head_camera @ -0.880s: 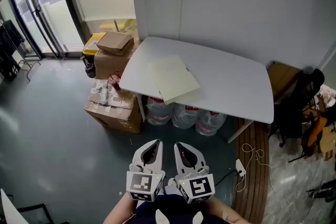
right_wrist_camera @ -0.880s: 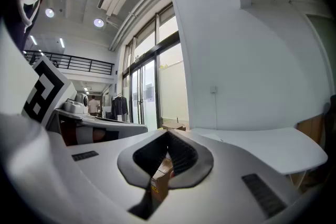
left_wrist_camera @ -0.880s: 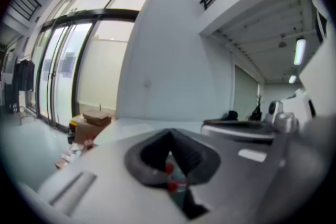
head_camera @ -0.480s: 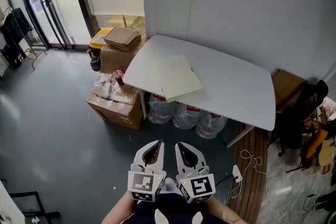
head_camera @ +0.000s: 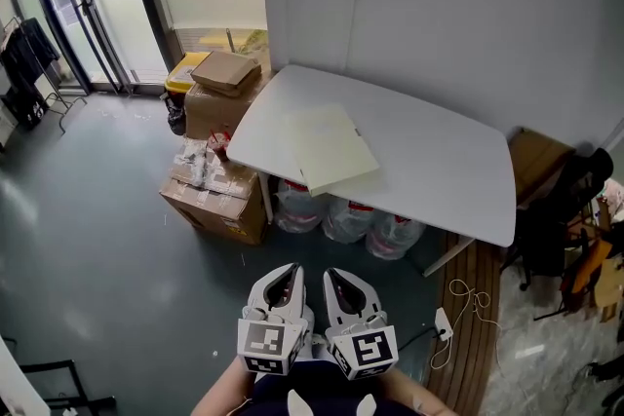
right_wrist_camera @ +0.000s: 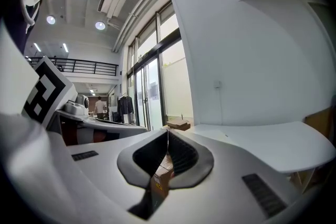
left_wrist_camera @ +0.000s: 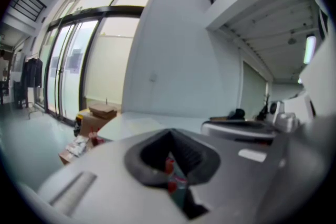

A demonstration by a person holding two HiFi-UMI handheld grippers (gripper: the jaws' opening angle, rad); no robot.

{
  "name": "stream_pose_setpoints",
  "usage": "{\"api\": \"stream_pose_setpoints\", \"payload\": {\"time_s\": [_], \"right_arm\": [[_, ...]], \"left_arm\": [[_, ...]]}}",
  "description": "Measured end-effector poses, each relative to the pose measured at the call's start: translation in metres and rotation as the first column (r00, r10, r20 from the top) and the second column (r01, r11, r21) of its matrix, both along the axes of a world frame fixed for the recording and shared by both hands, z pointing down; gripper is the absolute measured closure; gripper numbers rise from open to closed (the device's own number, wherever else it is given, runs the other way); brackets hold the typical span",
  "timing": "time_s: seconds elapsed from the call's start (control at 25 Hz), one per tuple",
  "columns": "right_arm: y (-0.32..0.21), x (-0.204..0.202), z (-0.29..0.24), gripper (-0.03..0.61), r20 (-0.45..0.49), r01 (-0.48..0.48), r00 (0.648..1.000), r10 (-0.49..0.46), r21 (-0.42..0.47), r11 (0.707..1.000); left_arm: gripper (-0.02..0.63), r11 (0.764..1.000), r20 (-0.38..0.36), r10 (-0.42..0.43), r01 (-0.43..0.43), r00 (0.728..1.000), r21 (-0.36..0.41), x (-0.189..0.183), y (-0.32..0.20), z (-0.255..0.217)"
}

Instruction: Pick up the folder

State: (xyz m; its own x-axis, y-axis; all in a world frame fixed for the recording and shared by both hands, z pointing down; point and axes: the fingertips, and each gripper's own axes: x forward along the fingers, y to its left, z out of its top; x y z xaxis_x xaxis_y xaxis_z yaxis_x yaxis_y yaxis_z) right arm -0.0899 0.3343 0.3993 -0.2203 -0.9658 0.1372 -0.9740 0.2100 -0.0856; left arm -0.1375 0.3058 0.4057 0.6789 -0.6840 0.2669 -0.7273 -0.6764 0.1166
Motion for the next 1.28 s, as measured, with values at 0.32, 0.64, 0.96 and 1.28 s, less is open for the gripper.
{"api": "stream_pose_setpoints", "payload": {"time_s": [0.32,0.64,0.96,1.28], "right_arm": [[-0.063,0.01,0.003,0.568,-0.012,-0.008,1.0,0.008,-0.022,1.0],[-0.136,0.012,0.005,0.568,-0.029,0.01,1.0,-0.011,-0.039,0.999],[-0.191,0.021,0.012,0.568,-0.036,-0.028,0.999,0.025,-0.074,0.997],[-0.216,0.029,0.023,0.567,-0.037,-0.089,0.996,0.086,-0.103,0.991]], "left_arm": [[0.609,1.0,-0.007,0.013,-0.013,1.0,-0.015,0.01,-0.065,0.001],[0.609,0.999,-0.024,0.027,-0.028,0.999,-0.039,0.019,-0.139,0.007],[0.609,0.994,-0.042,0.074,-0.077,0.996,-0.076,0.031,-0.192,0.017],[0.609,0.986,-0.041,0.131,-0.135,0.99,-0.099,0.039,-0.221,0.024]]}}
